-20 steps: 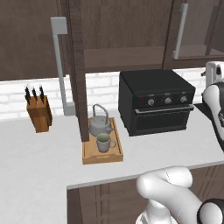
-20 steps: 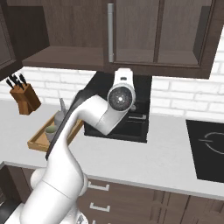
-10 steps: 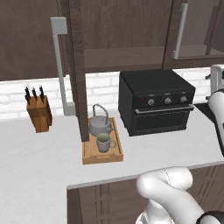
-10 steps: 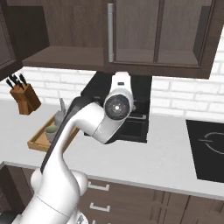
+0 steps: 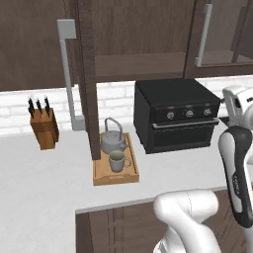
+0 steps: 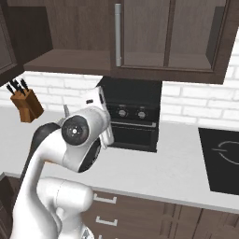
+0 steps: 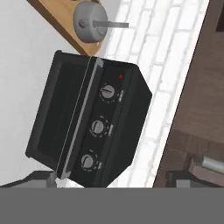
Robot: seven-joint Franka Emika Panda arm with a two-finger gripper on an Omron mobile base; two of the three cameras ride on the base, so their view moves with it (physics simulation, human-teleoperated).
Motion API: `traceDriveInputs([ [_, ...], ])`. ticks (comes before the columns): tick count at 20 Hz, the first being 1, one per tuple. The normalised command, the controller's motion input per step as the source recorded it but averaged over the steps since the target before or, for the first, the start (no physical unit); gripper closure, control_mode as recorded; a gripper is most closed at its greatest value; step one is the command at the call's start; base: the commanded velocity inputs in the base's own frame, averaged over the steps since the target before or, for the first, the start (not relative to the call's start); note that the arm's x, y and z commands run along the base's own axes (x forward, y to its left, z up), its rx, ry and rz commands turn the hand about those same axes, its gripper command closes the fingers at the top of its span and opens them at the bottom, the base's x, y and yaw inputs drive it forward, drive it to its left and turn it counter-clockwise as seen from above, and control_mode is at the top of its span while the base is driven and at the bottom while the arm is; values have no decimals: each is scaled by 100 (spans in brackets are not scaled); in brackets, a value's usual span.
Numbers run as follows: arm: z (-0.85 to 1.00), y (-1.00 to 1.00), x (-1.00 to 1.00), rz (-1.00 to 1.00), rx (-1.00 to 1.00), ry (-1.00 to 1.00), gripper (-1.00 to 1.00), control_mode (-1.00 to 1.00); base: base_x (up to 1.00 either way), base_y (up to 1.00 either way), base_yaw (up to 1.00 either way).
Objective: Pick the kettle from the counter and place it on the tray. Then pick the mug from the cabinet and place it on the tray. Then close the cabinet doors.
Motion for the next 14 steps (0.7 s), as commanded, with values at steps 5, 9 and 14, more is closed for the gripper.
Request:
traceDriveInputs([
  [5,23,58,-20,-13,-23,-19,-100,-100,0,0,0],
  [9,38,26,-6,-9,-25,-13,-100,-100,0,0,0],
  [14,-6,25,-11,-13,-41,-3,-100,-100,0,0,0],
])
